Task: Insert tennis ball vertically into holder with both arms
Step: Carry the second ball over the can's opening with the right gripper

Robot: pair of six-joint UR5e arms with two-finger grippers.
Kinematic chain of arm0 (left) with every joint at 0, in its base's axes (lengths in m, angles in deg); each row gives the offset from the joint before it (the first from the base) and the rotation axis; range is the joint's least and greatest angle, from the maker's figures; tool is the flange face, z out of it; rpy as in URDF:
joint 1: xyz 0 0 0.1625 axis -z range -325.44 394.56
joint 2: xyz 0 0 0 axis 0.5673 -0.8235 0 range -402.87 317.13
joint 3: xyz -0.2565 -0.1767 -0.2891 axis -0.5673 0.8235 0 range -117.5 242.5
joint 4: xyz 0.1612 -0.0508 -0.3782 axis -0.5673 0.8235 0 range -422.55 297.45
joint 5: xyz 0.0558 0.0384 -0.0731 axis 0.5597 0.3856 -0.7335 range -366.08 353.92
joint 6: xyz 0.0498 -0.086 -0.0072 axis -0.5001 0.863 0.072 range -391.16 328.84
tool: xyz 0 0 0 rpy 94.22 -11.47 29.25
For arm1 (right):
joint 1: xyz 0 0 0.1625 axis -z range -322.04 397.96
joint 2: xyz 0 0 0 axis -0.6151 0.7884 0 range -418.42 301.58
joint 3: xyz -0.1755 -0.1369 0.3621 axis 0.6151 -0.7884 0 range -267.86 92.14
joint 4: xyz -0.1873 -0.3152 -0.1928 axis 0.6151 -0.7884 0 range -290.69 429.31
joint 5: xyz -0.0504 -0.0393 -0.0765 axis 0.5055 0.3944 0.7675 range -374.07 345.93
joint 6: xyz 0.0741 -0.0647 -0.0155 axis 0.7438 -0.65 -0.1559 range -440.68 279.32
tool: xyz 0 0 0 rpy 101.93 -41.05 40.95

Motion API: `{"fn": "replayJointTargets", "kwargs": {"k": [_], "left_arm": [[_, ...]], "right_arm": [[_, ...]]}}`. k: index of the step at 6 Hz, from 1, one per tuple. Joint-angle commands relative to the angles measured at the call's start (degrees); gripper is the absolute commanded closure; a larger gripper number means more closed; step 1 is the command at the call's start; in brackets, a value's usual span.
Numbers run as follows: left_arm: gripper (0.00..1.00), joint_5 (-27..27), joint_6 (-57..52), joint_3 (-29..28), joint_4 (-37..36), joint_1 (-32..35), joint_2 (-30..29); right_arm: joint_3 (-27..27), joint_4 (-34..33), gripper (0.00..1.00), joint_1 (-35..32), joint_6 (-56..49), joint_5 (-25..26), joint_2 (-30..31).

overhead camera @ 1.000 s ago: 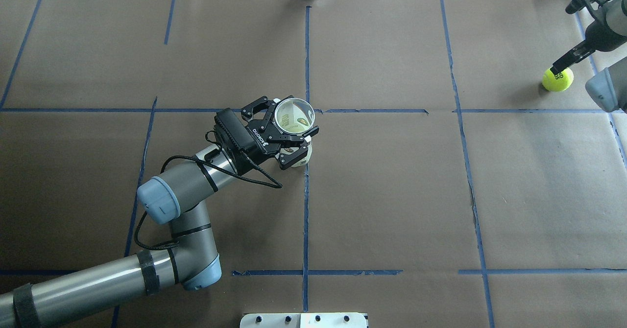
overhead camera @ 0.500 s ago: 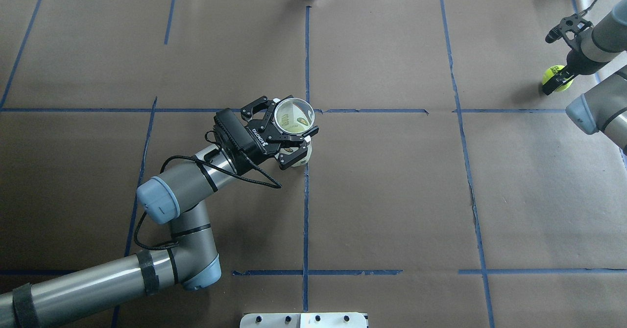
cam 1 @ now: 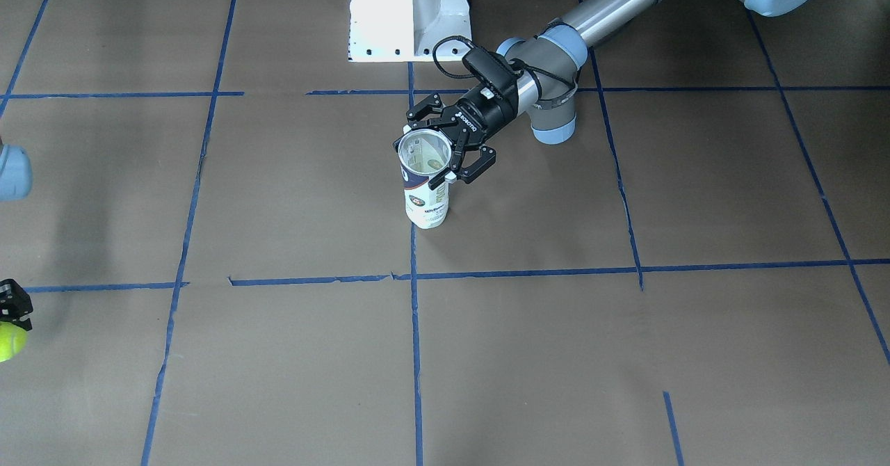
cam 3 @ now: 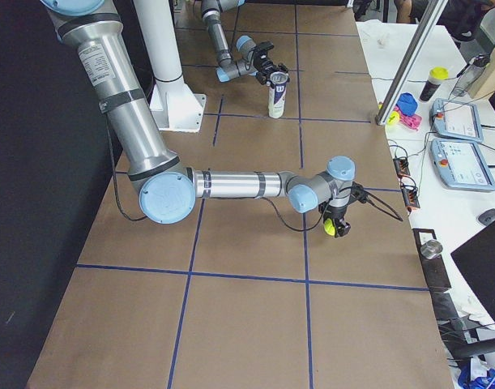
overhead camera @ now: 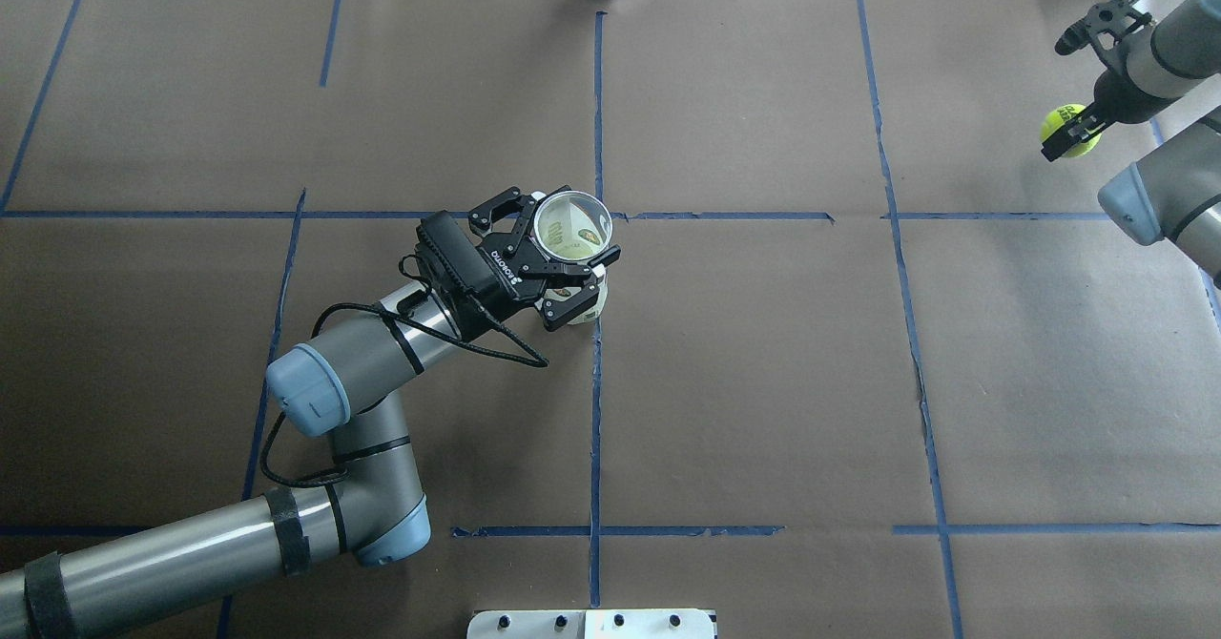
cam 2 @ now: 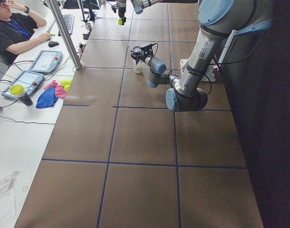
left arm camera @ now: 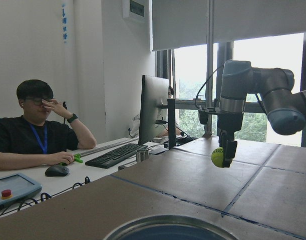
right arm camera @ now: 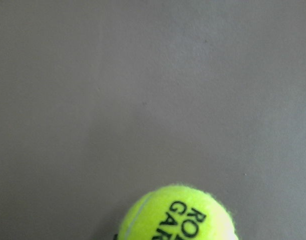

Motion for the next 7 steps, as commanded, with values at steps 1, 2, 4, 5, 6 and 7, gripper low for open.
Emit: {"fn": "replayJointTargets", "kwargs": {"k": [1,2,4,5,6,7], "left_arm": [[0.14,0.00,0.09,-0.03,-0.09,-0.07,0.00],[0.14,0.00,0.18,-0.03,0.00,-0.07,0.00],[0.14,0.00,0.18,-0.03,0.00,-0.15,0.00],[0.14,0.00,0.18,-0.03,0.00,-0.24,0.00],[0.14,0.00,0.18,-0.03,-0.09,-0.33,0.00],[0.13,0.00,0.18,-0.03,-0.09,-0.42,0.00]], "right_arm": [[16.26,-8.05,0.97,1.26,16.06,-4.02,0.01],[29.07,-21.00,0.97,6.41,21.89,-2.29,-0.77],[38.41,-39.33,0.97,14.86,38.74,3.24,-13.27],[38.51,-42.72,0.97,19.60,47.09,6.48,-19.09],[37.82,-45.97,0.97,25.21,54.48,11.30,-24.46],[35.03,-46.87,0.96,28.57,58.47,14.31,-28.51]]}}
